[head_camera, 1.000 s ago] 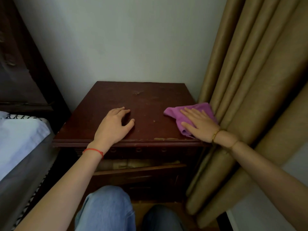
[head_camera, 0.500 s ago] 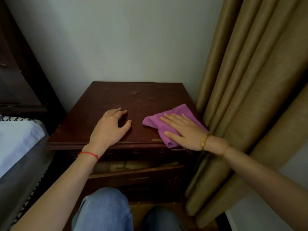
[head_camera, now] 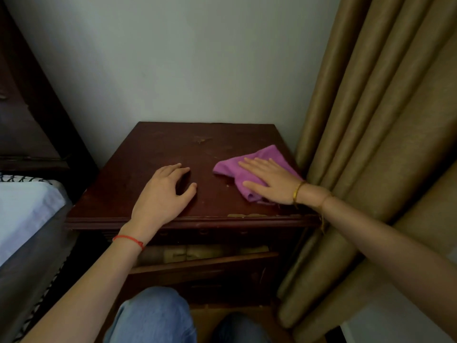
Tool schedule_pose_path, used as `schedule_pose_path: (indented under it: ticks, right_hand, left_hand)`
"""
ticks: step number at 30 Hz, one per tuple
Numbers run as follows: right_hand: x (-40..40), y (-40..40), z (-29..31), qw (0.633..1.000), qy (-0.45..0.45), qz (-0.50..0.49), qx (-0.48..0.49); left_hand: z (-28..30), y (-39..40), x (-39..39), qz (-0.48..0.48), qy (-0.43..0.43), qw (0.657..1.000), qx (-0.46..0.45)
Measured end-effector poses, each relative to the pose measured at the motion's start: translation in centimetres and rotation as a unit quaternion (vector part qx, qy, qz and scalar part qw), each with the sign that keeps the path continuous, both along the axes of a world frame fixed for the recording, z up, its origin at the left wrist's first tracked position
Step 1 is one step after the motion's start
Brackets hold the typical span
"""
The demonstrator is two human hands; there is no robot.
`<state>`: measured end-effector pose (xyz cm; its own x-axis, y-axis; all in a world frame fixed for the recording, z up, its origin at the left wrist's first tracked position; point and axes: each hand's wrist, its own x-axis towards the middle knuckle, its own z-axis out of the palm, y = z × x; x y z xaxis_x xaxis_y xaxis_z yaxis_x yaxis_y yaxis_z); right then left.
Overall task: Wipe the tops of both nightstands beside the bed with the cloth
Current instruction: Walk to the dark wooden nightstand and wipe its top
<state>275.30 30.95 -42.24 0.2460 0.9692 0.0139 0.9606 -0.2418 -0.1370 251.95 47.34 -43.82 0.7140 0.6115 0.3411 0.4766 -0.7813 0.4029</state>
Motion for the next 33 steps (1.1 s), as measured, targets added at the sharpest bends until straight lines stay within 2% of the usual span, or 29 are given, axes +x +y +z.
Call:
schedule_pose_path:
  ticks: [4, 10, 12, 15, 17, 19, 22, 24, 26, 29, 30, 33]
  right_hand:
    - [4.3, 2.7, 0.5, 0.991, -0.028, -0.128, -0.024]
    - [1.1, 2.0, -0.4, 1.000, -0.013, -0.003, 0.009]
    - [3.9, 2.7, 0.0, 0.999, -0.022, -0.045, 0.007]
    - [9.0, 5.4, 0.5, 0.986, -0.028, -0.161, -0.022]
    - [10.4, 8.0, 0.4, 0.979, -0.035, -0.196, -0.030]
    - [9.3, 10.4, 0.3, 0.984, -0.043, -0.173, -0.020]
    - [5.6, 11.5, 0.0, 0.997, -0.041, -0.068, 0.001]
    - [5.9, 11.1, -0.1, 0.999, -0.034, -0.032, 0.006]
    - [8.8, 11.4, 0.1, 0.997, -0.041, -0.067, 0.001]
    - [13.0, 12.9, 0.7, 0.981, -0.044, -0.187, -0.014]
    - [13.3, 13.6, 0.8, 0.979, -0.049, -0.200, -0.014]
    - [10.7, 16.3, 0.7, 0.990, -0.054, -0.127, 0.003]
  left_hand:
    - [0.1, -0.1, -0.1, 0.000, 0.004, 1.000, -0.003]
    - [0.1, 0.0, -0.1, -0.001, 0.007, 1.000, -0.006]
    - [0.1, 0.0, -0.1, -0.003, 0.010, 1.000, -0.005]
    - [0.0, -0.1, -0.1, -0.004, 0.009, 1.000, -0.003]
    - [0.0, 0.1, -0.1, -0.005, 0.007, 1.000, -0.003]
    - [-0.1, 0.2, -0.1, -0.005, 0.010, 1.000, -0.005]
    - [-0.2, 0.2, -0.1, -0.004, 0.007, 1.000, -0.004]
    - [-0.3, 0.3, 0.0, -0.004, 0.002, 1.000, 0.000]
    - [-0.4, 0.3, 0.0, -0.006, 0.001, 1.000, 0.003]
    - [-0.6, 0.4, -0.1, -0.007, -0.004, 1.000, 0.007]
    - [-0.6, 0.4, -0.1, -0.007, -0.008, 1.000, 0.006]
    - [-0.8, 0.6, -0.1, -0.005, -0.007, 1.000, 0.003]
